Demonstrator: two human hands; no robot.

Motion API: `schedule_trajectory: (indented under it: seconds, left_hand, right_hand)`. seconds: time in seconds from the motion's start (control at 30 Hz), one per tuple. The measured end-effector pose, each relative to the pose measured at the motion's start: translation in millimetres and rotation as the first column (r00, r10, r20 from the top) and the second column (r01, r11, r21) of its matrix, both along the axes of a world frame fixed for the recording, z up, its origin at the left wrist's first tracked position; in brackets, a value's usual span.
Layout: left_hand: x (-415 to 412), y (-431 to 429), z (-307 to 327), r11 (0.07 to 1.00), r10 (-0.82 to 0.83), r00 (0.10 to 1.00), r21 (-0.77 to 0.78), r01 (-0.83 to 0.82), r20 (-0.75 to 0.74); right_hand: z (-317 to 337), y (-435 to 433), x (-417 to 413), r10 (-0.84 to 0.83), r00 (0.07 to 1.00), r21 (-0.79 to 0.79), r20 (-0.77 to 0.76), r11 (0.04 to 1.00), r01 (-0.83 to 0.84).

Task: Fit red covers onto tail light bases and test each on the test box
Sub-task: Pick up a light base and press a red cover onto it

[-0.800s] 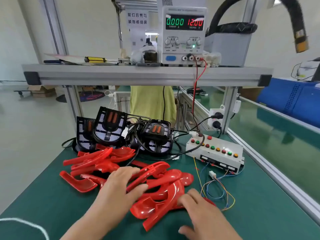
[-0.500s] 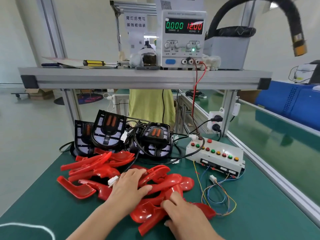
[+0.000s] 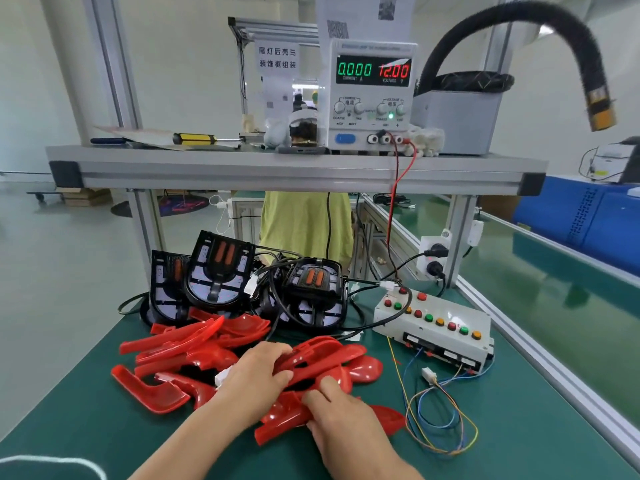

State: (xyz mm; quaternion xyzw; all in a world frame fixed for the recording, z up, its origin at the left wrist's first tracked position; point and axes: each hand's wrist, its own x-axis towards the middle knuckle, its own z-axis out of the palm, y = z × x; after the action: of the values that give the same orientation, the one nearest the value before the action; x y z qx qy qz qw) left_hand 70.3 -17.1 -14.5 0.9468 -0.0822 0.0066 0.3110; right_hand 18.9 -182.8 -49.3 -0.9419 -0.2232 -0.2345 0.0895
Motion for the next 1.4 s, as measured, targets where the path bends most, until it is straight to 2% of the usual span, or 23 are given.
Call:
schedule_trajectory:
  seconds: [0.17,0.37,0.53,0.8,0.9,0.97,1.07,1.13,1.27,1.4]
  left_hand:
    - [1,0,-2,0.999,0.006,1.000,-0.035,-0.006,0.015]
    - [1,-2,2,1.000,0.013,0.999,-0.006,-0.013,0.042]
    - [3,-11,10,1.000,0.023,0.989,-0.022,-0.020,0.144]
    - [10,-29,16,0.998,0.029,0.964,-0.065,-0.012,0.266]
    - [20,-35,20,0.998,0.021,0.939,-0.058,-0.001,0.344]
    - [29,-40,25,1.000,0.010,0.914,-0.022,0.000,0.406]
    - [49,-46,34,1.000,0.010,0.866,0.020,-0.023,0.501]
    - [66,-51,36,0.995,-0.006,0.852,0.090,-0.048,0.524]
    - [102,-63,36,0.942,-0.081,0.879,0.324,-0.086,0.470]
    - [126,-72,32,0.846,-0.118,0.921,0.524,-0.104,0.372]
  right_hand:
    - [-5,6,8,-0.022,0.999,0.042,0.046,0.999,0.020]
    - [-7,4,6,-0.065,0.997,0.075,0.045,0.995,0.062]
    - [-4,5,2,-0.055,0.996,0.098,0.067,0.994,0.048]
    - [5,0,-3,0.067,0.986,0.070,0.153,0.994,-0.078]
    - [7,1,-4,0.080,0.991,0.186,0.107,0.978,-0.099]
    - [11,-1,-4,0.082,0.993,0.268,0.079,0.958,-0.101]
    - [9,-7,3,0.146,0.979,0.434,0.146,0.879,-0.195]
    - [6,-10,8,0.124,0.978,0.486,0.168,0.853,-0.192]
    - [4,-13,13,0.093,0.986,0.520,0.137,0.840,-0.152]
    - [2,-13,15,0.064,0.984,0.570,0.167,0.808,-0.149]
